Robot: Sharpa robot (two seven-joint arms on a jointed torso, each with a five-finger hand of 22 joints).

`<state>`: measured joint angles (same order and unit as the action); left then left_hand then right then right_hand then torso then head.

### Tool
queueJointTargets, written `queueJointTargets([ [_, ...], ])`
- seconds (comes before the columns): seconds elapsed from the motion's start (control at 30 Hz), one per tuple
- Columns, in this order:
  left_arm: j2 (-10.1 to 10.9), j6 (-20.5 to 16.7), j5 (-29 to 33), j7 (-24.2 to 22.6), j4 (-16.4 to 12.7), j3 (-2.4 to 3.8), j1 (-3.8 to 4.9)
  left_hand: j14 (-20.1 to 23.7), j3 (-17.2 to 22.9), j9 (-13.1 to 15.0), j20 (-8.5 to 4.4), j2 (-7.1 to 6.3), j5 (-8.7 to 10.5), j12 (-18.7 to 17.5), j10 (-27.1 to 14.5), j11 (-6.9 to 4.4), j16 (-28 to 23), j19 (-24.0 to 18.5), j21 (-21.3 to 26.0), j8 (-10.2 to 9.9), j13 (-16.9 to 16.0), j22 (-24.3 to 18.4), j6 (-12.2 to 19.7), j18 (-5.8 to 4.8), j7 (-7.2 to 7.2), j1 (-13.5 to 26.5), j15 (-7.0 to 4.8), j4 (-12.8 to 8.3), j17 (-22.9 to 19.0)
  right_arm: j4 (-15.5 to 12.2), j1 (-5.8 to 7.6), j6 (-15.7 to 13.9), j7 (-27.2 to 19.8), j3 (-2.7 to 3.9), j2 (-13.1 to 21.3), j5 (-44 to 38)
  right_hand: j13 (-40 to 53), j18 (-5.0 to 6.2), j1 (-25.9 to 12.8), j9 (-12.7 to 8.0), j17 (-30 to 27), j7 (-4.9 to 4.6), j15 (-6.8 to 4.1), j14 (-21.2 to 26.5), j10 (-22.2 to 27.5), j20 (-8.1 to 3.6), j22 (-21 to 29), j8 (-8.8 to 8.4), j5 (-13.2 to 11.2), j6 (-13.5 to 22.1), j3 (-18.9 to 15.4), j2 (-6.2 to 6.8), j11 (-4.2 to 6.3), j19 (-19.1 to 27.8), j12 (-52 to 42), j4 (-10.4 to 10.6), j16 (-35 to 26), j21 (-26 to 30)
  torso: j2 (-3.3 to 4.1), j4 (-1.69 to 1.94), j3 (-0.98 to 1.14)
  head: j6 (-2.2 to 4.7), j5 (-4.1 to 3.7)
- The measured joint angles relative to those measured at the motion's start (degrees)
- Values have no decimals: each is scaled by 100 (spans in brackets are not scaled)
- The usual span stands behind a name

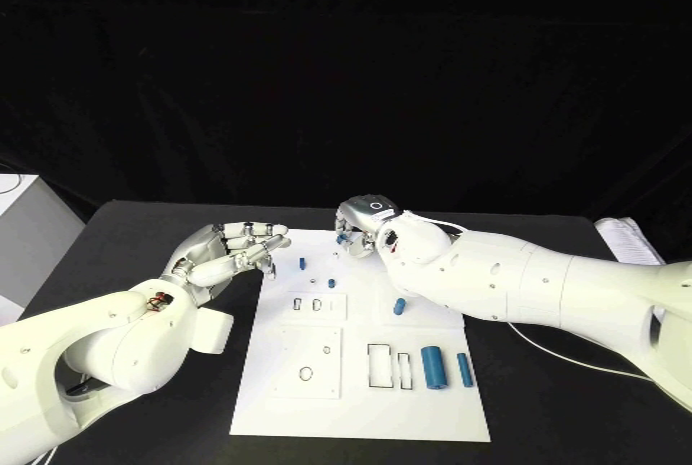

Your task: Assemble the parts on the task board

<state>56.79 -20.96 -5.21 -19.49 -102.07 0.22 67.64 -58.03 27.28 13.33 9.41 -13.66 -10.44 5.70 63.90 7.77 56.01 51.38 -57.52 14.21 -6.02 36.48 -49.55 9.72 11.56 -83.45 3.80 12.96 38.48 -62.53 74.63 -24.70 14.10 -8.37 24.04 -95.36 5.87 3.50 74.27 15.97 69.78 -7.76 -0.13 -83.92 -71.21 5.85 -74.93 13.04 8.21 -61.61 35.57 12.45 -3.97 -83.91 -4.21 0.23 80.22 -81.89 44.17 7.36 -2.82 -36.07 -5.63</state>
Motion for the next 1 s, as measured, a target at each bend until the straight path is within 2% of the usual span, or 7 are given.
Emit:
queueJointTargets([
  [0.3,0,6,-2,9,-1,0,9,0,0,0,0,0,0,0,0,0,0,0,0,0,0,-1,0,0,0,0,0,0,0,102,-8,43,-26,-3,-62,-2,-1,0,-38,9,-40,0,0,0,0,0,1,-2,-1,0,16,38,0,0,20,16,0,0,7,-4,-1,-7,13],
  [0.47,0,9,-4,13,-1,-1,13,0,0,10,0,0,0,0,0,0,-22,0,0,0,0,10,0,0,0,0,0,0,-11,145,-8,38,-42,-5,-59,-1,-98,1,-235,19,-392,-113,27,-21,388,17,393,-130,-66,241,-54,235,-125,213,58,69,-202,472,8,-9,-1,-14,20],
  [0.5,1,10,-4,14,-1,-1,14,0,0,10,0,0,0,0,0,0,-22,0,0,0,0,10,0,0,0,0,0,0,-11,145,-8,32,-45,-6,-46,1,-139,62,-271,-6,-540,-115,56,-9,588,37,686,-210,-141,368,-207,271,-147,355,58,79,-292,702,8,-12,-2,-15,24],
  [0.57,4,12,-5,15,-1,-1,15,0,0,10,0,0,0,0,0,0,-22,0,0,0,0,10,0,0,0,0,0,0,-11,119,-8,16,-50,-6,-14,4,-191,227,-120,-49,-967,-66,100,57,1050,78,1398,-372,-238,583,-994,128,-177,647,58,126,-573,1302,8,-13,-1,-18,31],
  [0.7,18,17,-6,18,-1,-1,15,0,0,10,0,0,0,0,0,0,-21,0,0,0,0,10,0,0,0,0,0,0,-11,-82,-8,-55,-59,-6,140,8,-202,226,452,-89,-1255,24,145,103,1376,93,1846,-567,-238,717,-2213,-7,-228,709,-10,614,-752,1758,7,-18,1,-20,40],
  [0.9,58,21,-7,21,7,-1,17,0,0,10,0,0,0,0,0,0,-21,0,0,0,0,9,0,0,0,0,0,0,-11,-652,19,-199,-56,13,676,17,-202,227,842,-87,-1294,32,145,103,1424,92,1910,-623,-238,725,-2626,130,-236,708,-121,1304,-755,1846,6,-41,7,-1,60],
  [1.0,74,24,-7,23,11,-1,17,0,0,9,0,0,0,0,0,0,-21,1,0,0,0,9,0,0,0,0,0,0,-11,-974,65,-280,-45,40,1041,71,-185,226,937,-72,-1240,32,134,92,1296,62,1825,-623,-238,725,-2625,76,-186,629,-233,1459,-721,1846,6,-59,12,14,62],
])
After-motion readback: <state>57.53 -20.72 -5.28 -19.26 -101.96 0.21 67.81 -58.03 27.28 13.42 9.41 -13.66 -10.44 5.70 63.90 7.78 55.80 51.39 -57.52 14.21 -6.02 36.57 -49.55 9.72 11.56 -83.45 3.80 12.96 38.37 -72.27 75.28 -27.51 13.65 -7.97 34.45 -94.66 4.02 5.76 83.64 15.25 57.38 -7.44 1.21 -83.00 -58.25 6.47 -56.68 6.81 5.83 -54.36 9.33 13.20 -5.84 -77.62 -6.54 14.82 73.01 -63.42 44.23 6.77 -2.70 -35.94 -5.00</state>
